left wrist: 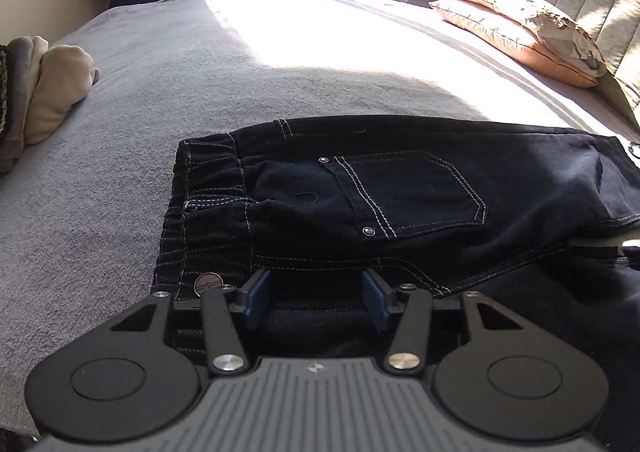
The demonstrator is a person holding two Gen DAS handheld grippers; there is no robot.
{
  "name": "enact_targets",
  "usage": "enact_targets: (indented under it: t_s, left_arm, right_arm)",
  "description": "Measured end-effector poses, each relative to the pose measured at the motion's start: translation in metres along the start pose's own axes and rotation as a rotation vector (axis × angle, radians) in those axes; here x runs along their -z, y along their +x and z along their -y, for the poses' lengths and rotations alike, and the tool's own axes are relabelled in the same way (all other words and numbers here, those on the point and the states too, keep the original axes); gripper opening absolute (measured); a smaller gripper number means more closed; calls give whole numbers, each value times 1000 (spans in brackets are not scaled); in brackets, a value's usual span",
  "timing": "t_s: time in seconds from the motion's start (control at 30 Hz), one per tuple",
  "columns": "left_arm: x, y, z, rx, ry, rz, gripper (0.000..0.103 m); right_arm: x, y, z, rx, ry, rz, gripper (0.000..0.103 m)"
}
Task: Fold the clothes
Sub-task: 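Hold the waistband with the left gripper while the right gripper releases the leg, then grasp the jeans leg hem with the right gripper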
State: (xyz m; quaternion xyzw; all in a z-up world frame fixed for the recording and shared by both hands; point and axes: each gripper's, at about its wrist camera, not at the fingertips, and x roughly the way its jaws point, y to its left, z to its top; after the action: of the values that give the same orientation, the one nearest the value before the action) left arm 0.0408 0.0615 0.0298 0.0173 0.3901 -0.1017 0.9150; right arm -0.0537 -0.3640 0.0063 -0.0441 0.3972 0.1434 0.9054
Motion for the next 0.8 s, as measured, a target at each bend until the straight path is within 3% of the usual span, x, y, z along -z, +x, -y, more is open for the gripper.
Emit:
enact_targets:
  t_s: [0.03,0.07,0.13,0.17,0.23,0.3,0.37,0.5,0.6,0.7,0.77,0.8]
  left_arm:
    - [0,0,-1,0,0,0,53]
    - [0,0,-1,0,-1,-1,53]
    - [0,-1,-1,0,-2,-3,53]
    - [-1,-2,-2,0,-3,-5,53]
    - [-2,-3,-2,-1,-10,-11,53]
    - [-3,-7,-5,-2,-27,-16,52]
    - [-5,-11,-9,-18,-51,-17,51]
    - [-7,-18,-16,-3,-102,-23,51]
    - [-8,-26,-16,-38,-96,-11,55]
    - [-10,-33,-22,-76,-112,13,58]
    - [-9,-33,-25,-75,-136,7,59]
    - [-8,-30,-26,-71,-142,-8,60]
  right_arm:
    - [6,-7,16,30,27,-6,13]
    - [12,-13,31,61,54,-11,38]
    - [27,-21,56,242,43,-33,47]
    - [34,-25,69,333,38,-43,70]
    - [50,-45,114,360,197,-54,79]
    - [63,-60,140,350,298,-39,77]
    - [74,-69,154,445,343,-72,79]
    - [85,-85,156,473,376,-83,79]
    - [90,-95,151,470,372,-75,77]
    - [96,-106,152,411,415,-46,69]
    - [98,-105,150,385,409,-59,50]
    - [98,-103,146,382,384,-77,47]
